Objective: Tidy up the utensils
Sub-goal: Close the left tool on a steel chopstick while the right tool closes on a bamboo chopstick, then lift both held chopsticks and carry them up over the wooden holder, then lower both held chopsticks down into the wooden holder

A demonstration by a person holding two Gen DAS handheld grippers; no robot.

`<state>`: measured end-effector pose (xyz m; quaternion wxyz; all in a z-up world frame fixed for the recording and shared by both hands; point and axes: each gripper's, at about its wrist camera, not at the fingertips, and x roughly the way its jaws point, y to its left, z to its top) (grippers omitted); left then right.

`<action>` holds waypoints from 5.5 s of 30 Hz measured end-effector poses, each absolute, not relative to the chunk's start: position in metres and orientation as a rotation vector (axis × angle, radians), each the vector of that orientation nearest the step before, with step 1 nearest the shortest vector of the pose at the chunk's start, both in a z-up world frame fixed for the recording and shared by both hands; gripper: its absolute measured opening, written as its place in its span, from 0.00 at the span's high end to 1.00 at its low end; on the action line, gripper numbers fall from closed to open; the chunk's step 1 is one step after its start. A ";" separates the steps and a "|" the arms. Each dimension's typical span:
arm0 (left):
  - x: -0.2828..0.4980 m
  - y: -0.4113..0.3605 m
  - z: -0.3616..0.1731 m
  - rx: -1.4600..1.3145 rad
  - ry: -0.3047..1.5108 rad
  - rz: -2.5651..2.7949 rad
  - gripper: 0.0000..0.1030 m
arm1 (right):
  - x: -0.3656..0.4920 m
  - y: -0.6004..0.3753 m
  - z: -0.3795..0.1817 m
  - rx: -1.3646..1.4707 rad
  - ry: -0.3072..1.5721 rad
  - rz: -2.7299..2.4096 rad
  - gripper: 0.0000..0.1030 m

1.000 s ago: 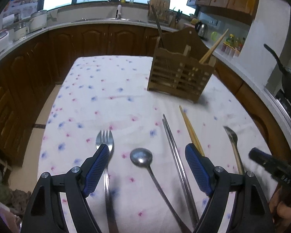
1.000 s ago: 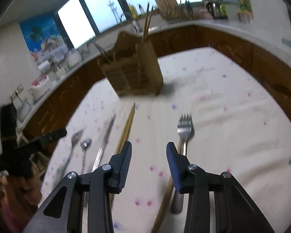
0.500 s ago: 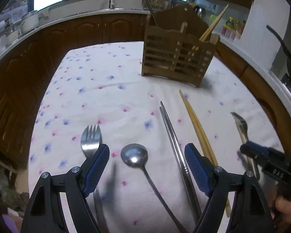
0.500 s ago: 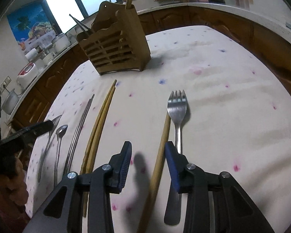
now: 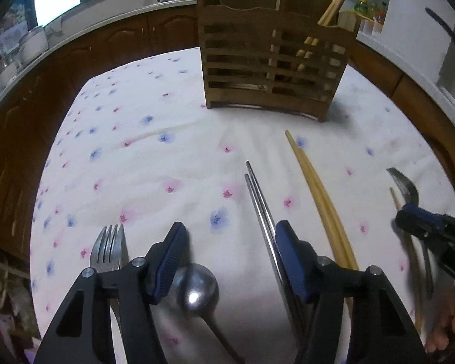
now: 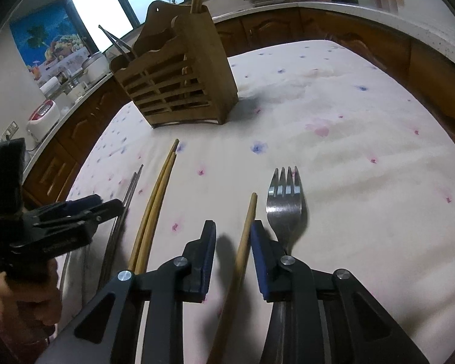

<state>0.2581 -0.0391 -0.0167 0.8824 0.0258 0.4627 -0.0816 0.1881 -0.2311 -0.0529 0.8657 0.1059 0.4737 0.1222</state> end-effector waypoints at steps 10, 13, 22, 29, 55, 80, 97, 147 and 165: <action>0.263 -0.041 -0.023 0.091 0.980 -0.156 0.40 | 0.191 -0.233 -0.054 0.233 0.987 0.283 0.76; 0.268 -0.045 -0.023 0.100 0.981 -0.160 0.40 | 0.194 -0.234 -0.055 0.236 0.991 0.290 0.76; 0.276 -0.067 -0.021 0.181 0.966 -0.239 0.92 | 0.206 -0.226 -0.056 0.163 1.004 0.286 0.86; 0.273 -0.054 -0.019 0.102 0.971 -0.272 0.97 | 0.211 -0.210 -0.054 0.023 1.010 0.282 0.94; 0.154 0.022 0.106 -0.126 0.663 -0.376 0.97 | 0.172 -0.220 0.075 0.181 0.688 0.359 0.96; 0.129 0.053 0.133 -0.174 0.557 -0.362 0.97 | 0.160 -0.222 0.114 0.175 0.570 0.348 0.96; 0.155 0.062 0.148 -0.212 0.482 -0.349 0.97 | 0.181 -0.229 0.140 0.193 0.486 0.322 0.96; 0.364 -0.013 0.044 -0.221 0.348 -0.206 0.97 | 0.319 -0.222 0.111 0.251 0.384 0.209 0.95; 0.372 0.002 0.066 -0.219 0.396 -0.208 0.96 | 0.326 -0.225 0.102 0.265 0.449 0.219 0.90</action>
